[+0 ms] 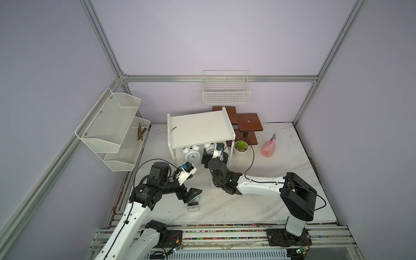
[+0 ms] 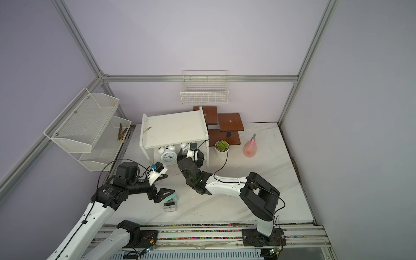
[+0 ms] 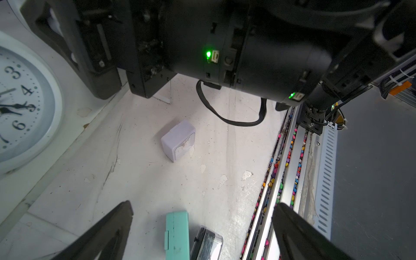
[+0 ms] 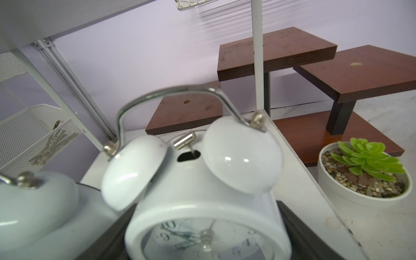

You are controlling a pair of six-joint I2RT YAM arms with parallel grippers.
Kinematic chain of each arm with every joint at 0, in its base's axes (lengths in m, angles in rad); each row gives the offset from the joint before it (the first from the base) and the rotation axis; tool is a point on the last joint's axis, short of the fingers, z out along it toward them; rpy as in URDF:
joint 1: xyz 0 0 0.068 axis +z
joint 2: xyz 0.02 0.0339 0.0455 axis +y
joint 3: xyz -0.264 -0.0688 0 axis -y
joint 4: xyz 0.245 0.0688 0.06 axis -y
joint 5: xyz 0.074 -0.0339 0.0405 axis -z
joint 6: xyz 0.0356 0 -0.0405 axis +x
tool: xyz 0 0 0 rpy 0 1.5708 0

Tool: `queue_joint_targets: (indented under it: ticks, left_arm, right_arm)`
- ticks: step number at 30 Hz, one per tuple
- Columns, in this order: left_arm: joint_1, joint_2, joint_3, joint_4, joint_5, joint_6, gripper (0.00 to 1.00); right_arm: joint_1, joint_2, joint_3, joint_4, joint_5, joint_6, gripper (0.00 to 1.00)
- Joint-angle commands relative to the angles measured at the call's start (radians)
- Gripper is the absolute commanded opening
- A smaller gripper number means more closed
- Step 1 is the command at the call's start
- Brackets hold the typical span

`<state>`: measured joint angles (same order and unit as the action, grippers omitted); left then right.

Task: Place the alarm clocks on the shelf by style
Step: Place the alarm on the shelf.

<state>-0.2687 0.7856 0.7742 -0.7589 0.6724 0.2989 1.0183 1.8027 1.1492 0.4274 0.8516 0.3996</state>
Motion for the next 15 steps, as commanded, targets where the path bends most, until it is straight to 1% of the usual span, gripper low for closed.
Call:
queue_joint_targets:
  ticks: [1,8,15]
  left_arm:
    - [0.000,-0.007,0.027,0.001,0.013,0.016,1.00]
    - [0.000,-0.006,0.027,0.001,0.016,0.016,1.00]
    - [0.000,-0.006,0.022,0.003,0.018,0.025,1.00]
  right_arm:
    - [-0.006,-0.012,0.022,-0.013,0.011,-0.003,0.89]
    - [-0.003,-0.043,0.004,-0.027,0.005,0.013,0.99]
    - [0.018,-0.079,-0.019,-0.042,0.018,0.015,0.99]
